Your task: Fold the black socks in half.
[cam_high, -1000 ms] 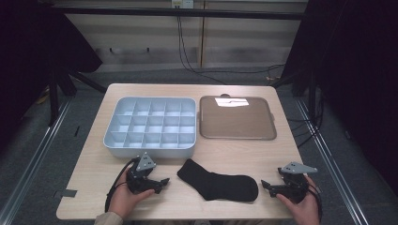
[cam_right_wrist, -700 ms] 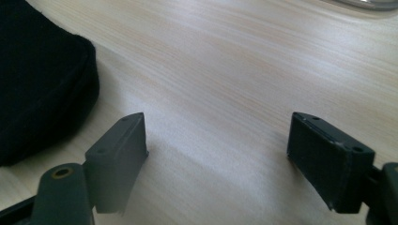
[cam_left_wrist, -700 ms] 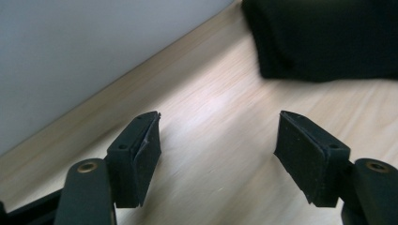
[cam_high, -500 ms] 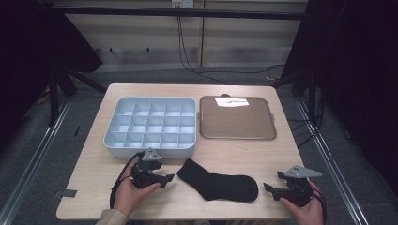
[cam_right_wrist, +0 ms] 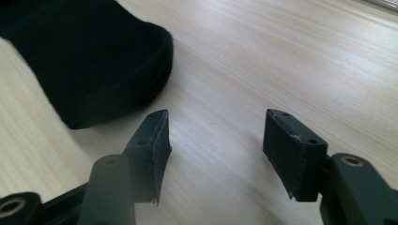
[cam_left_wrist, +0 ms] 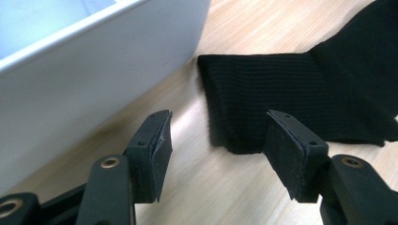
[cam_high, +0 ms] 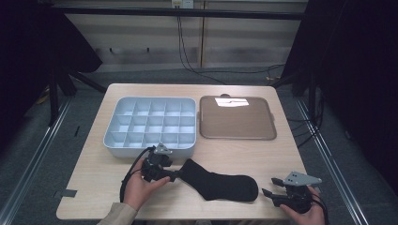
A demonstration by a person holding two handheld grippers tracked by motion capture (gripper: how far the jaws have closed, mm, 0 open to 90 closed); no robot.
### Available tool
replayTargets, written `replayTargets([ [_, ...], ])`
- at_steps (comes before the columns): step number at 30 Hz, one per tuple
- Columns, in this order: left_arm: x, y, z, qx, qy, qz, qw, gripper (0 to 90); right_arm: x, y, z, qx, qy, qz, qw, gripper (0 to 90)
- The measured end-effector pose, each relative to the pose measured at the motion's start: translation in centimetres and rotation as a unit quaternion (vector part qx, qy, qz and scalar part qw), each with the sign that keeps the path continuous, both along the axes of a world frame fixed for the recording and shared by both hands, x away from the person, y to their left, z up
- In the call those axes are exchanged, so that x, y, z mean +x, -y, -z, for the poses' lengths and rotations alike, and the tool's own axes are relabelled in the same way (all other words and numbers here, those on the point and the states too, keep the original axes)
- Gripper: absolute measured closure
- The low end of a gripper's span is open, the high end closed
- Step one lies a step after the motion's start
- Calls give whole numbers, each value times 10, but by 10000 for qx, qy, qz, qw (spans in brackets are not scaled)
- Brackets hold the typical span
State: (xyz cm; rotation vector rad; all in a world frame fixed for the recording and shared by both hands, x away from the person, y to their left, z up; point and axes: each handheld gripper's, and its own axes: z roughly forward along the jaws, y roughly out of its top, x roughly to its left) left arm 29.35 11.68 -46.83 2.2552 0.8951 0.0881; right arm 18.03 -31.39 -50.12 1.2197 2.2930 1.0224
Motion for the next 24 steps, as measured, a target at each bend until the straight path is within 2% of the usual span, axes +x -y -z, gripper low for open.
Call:
replayTargets([
  [2,1,1,-1,28,-9,6,10000,431,-2,-2,-1,-6,31,-82,10000,436],
  [4,3,1,-2,-50,113,-95,9999,431,-3,-4,-2,-3,34,-126,9999,447],
  [6,5,2,-2,-133,76,-159,9998,432,-4,-6,-2,-8,18,-211,9998,467],
  [9,7,4,-1,-69,40,-228,9997,459,-3,-8,-1,-31,-5,-313,9995,497],
  [10,8,6,0,-99,-37,-290,9995,459,-3,-10,0,-53,-20,-341,9994,503],
  [12,10,8,3,-52,-156,-272,9995,517,-2,-12,0,-74,-50,-407,9991,527],
  [15,10,13,4,-91,-149,-305,9994,529,-3,-13,0,-88,-53,-434,9990,566],
  [16,11,13,3,5,-110,-271,9996,529,-4,-13,0,-79,-50,-445,9990,586],
  [17,11,14,4,-26,-123,-266,9996,529,-4,-13,1,-49,-52,-487,9988,632],
  [19,12,15,5,-56,-160,-317,9994,528,-4,-12,1,-29,-55,-511,9987,650],
  [21,12,17,8,-74,-223,-267,9994,523,-5,-14,0,-12,-99,-571,9983,730],
  [24,12,18,9,-57,-240,-231,9994,513,-6,-16,0,5,-152,-600,9981,806],
])
